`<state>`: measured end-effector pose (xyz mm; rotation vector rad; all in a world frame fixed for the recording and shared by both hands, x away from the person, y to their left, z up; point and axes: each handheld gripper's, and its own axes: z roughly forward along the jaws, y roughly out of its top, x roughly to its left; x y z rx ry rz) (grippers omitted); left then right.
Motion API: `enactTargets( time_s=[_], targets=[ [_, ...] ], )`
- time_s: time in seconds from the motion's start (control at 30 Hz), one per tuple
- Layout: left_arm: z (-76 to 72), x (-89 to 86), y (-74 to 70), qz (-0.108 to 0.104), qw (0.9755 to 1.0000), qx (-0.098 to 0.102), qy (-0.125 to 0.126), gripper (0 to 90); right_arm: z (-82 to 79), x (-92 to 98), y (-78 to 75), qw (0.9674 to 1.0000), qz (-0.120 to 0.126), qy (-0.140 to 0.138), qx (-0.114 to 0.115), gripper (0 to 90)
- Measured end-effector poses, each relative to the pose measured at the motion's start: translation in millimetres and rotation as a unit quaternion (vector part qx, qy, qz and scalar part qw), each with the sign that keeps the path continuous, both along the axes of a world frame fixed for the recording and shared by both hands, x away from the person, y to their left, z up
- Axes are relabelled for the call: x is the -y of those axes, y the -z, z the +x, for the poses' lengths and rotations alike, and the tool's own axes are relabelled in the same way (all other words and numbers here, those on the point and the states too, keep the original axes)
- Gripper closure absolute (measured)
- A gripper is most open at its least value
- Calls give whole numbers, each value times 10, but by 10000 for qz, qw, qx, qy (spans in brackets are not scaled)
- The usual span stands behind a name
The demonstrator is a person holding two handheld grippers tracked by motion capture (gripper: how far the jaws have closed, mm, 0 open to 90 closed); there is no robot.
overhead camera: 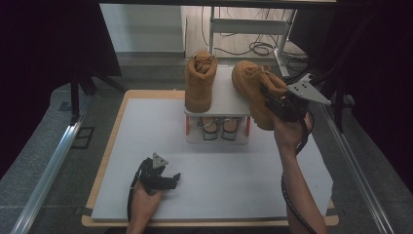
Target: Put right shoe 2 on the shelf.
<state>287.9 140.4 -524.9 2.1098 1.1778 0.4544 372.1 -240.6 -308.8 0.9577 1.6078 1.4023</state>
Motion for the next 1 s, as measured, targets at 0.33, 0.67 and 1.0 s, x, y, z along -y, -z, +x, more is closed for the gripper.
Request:
enactTargets(
  time_s=[0.33,0.67,1.0],
  targets=[
    [0,0,0,-5,10000,0,-1,128,159,-150,9,10000,-31,-66,-49,544],
    [0,0,0,-7,10000,-1,-1,128,297,-276,37,9998,-66,-101,-126,543],
    [1,-4,-2,14,10000,-9,18,129,446,-389,56,9997,-42,-124,-182,541]
  ],
)
